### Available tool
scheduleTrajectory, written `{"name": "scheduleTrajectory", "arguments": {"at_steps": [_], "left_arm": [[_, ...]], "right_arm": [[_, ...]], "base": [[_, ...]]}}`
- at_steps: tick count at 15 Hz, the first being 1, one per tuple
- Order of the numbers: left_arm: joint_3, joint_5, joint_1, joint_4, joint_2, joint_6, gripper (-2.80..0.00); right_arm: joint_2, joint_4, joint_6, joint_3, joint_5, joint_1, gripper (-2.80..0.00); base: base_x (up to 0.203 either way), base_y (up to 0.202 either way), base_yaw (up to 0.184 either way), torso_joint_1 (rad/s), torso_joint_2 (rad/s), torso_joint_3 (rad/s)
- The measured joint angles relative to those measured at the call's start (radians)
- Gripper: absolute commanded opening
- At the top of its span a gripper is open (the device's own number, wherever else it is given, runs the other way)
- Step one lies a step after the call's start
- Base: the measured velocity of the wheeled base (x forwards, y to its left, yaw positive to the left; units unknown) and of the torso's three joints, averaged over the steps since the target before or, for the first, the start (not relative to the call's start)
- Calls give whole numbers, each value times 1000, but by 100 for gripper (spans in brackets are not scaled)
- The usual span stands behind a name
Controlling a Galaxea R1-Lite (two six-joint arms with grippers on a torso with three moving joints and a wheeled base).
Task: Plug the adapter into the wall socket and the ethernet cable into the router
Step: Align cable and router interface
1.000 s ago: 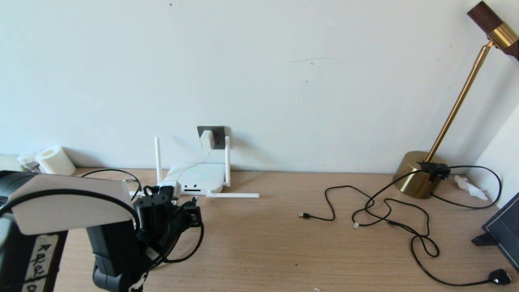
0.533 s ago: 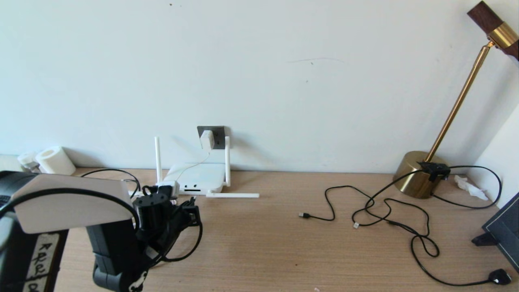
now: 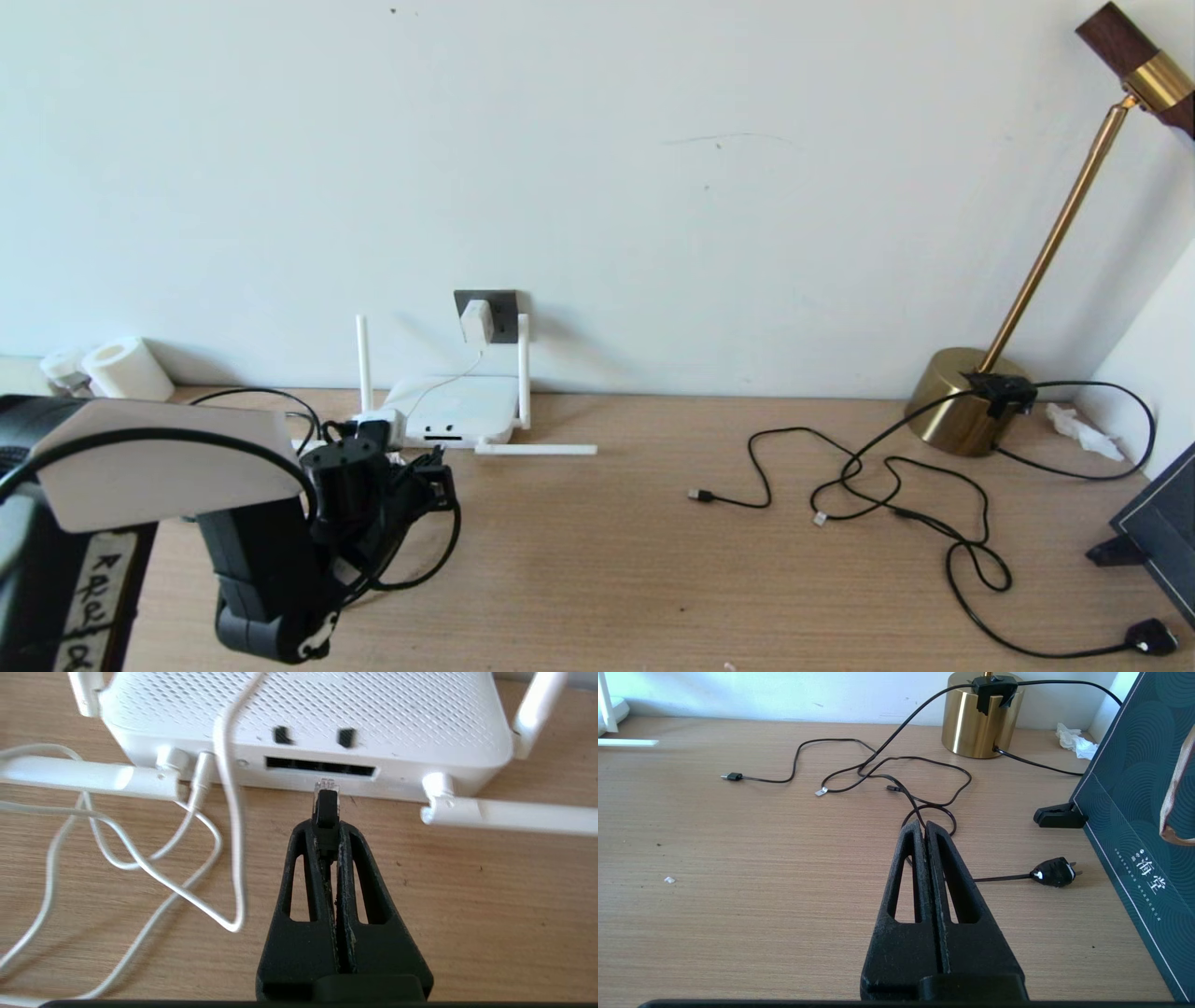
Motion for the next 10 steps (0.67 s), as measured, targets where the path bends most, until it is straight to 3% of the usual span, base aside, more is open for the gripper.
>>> {"name": "scheduleTrajectory", "arguments": {"at_steps": [10], "left_arm": [[-30,0,5,0,0,1,-280]], "right_arm": [[0,0,0,0,0,0,-280]], "base": [[0,0,0,0,0,0]]}}
